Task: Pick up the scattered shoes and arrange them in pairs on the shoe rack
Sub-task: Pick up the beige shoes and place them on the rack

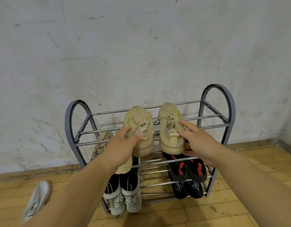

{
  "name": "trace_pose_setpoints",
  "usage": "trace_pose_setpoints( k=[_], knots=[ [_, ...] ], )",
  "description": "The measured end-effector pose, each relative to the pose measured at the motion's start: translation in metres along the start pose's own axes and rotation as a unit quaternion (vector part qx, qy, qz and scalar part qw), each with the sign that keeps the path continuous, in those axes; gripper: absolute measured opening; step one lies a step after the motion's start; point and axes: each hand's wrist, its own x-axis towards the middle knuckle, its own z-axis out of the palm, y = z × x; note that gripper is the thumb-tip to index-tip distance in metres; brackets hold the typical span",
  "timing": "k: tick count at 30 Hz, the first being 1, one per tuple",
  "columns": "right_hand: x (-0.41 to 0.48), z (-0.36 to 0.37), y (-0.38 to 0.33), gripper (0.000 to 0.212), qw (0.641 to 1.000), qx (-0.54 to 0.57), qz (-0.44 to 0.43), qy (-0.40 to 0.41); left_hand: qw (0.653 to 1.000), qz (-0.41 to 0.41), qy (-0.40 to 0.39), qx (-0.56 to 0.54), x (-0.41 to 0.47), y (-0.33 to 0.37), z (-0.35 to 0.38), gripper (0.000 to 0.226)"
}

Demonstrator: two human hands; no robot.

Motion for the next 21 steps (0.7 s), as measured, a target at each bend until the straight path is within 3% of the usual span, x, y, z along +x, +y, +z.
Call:
trace_pose_setpoints(
  k=[3, 7, 17, 21],
  knots=[
    [-0.003, -0.005, 0.002, 0.043, 0.998, 0.051, 0.009, -0.028, 0.986, -0.042, -0.075, -0.140, -0.009, -0.005, -0.002, 0.054],
    [-0.005, -0.004, 0.000, 0.049, 0.994, 0.103, 0.015, -0.041, 0.971, -0.033, -0.088, -0.220, -0.009, -0.016, -0.003, 0.056],
    [-0.047, -0.049, -0.016, 0.063, 0.991, 0.078, -0.035, -0.107, 0.970, 0.105, -0.149, -0.161, -0.043, 0.003, 0.006, 0.069],
    [-0.077, -0.089, -0.018, 0.073, 0.986, 0.066, -0.025, -0.151, 0.964, 0.128, -0.187, -0.136, -0.060, 0.014, 0.006, 0.060]
  ],
)
